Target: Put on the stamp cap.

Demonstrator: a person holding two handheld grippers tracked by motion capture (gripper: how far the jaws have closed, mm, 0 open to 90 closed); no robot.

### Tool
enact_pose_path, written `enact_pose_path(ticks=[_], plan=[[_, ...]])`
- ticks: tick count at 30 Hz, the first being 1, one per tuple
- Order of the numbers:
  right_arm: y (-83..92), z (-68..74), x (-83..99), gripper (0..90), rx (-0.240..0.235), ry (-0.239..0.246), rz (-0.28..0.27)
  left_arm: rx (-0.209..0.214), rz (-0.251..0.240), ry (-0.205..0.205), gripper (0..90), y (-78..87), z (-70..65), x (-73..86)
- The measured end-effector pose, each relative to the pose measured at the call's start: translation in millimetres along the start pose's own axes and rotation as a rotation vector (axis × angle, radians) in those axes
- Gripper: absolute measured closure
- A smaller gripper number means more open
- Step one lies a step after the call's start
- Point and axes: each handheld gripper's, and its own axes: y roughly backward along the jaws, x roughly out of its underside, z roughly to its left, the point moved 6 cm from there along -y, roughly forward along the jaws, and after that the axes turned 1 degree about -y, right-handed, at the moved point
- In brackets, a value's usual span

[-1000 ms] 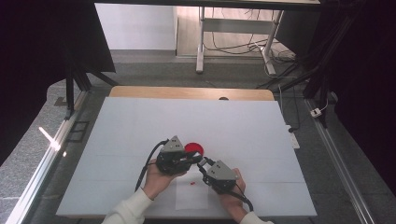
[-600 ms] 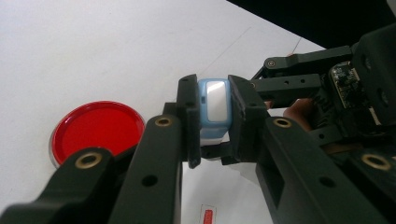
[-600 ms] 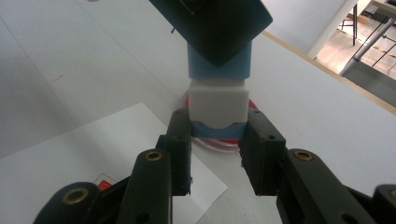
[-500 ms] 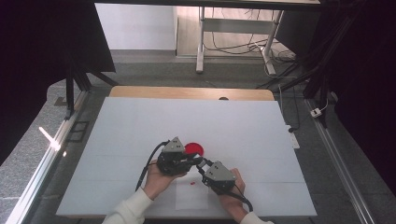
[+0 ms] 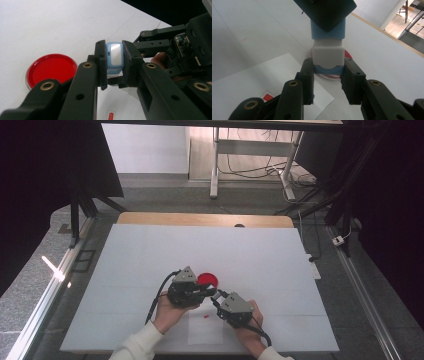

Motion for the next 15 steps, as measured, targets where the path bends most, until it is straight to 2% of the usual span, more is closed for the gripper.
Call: enact_pose_path(ticks=[3,10,15], plan=[[0.5,-1.2,-0.2,63.5,-0.006,0.002,-0.004,0.000,-0.004,-0.003,75.7,0.4,-0.2,-0.8],[1.9,-4.2,-0.5,57.2,-0.029,-0.034,-0.001,0.001,-0.016,-0.006,75.6,2.6,-1.3,-1.9],[4.0,-5.8,0.2,51.6,-0.068,-0.045,0.003,0.010,-0.035,-0.007,75.6,7.0,0.2,-4.3]])
